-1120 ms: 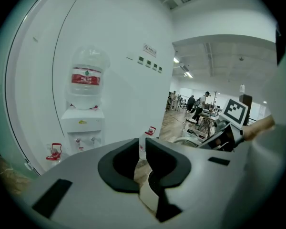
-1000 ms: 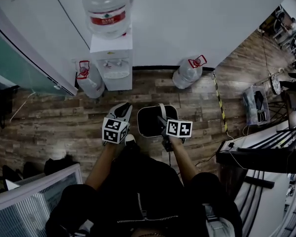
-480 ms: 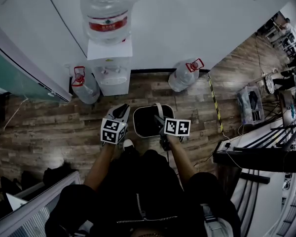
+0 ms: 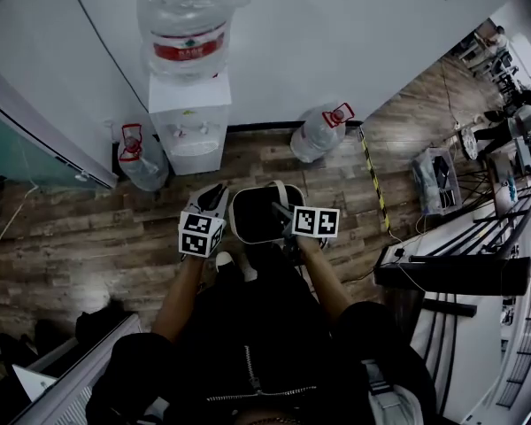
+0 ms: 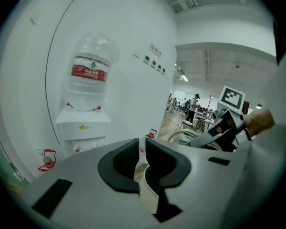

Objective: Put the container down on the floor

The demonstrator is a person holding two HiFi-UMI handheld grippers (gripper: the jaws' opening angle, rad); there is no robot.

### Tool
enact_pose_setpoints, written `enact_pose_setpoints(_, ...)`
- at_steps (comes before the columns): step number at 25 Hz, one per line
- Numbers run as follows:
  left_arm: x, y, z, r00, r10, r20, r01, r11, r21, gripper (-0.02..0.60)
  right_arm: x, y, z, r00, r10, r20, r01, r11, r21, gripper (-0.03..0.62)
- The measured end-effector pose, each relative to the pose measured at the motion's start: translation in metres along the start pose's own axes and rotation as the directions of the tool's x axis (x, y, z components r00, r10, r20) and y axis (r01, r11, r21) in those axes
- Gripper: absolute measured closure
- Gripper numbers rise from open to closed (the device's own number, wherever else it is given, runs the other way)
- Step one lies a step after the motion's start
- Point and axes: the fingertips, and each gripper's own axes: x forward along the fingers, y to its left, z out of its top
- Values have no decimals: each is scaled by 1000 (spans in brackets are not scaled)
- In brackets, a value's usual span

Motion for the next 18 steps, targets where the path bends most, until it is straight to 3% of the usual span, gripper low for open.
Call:
enact_pose_setpoints(10, 5, 20, 4, 1000, 24, 17, -23, 999, -37, 529, 4, 8, 18, 1000, 3, 0, -3, 1000, -19, 531)
enact_pose_setpoints(18, 22, 23, 5, 999, 47, -25, -47, 999, -8, 529, 23, -5, 29, 999, 42, -20, -41, 999, 8, 531)
